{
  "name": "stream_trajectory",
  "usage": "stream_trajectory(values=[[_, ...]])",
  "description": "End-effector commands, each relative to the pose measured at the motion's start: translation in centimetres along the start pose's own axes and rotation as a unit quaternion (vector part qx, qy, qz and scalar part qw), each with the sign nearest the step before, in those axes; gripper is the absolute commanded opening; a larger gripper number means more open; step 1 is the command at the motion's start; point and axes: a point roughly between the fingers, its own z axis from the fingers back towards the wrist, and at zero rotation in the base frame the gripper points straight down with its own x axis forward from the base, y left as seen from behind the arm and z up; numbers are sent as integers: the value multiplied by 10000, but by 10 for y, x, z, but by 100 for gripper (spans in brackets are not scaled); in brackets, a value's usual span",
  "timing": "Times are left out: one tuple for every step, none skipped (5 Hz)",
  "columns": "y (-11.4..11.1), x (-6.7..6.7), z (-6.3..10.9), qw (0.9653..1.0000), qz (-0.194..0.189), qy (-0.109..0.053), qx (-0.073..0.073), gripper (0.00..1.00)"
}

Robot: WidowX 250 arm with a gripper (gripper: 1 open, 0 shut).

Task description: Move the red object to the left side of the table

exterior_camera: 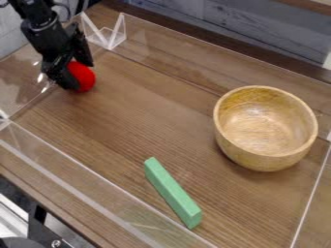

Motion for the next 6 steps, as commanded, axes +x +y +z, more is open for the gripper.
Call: stream_trajectory(values=[[-13,6,24,9998,74,-51,-169,0],[-18,-5,33,9999,112,12,-85,0],[-22,-15,39,9998,183,92,18,0],[-29,-21,46,9995,217,190,116,0],[-33,-24,50,9993,226,239,181,0],[-33,-15,41,9990,277,260,224,0]])
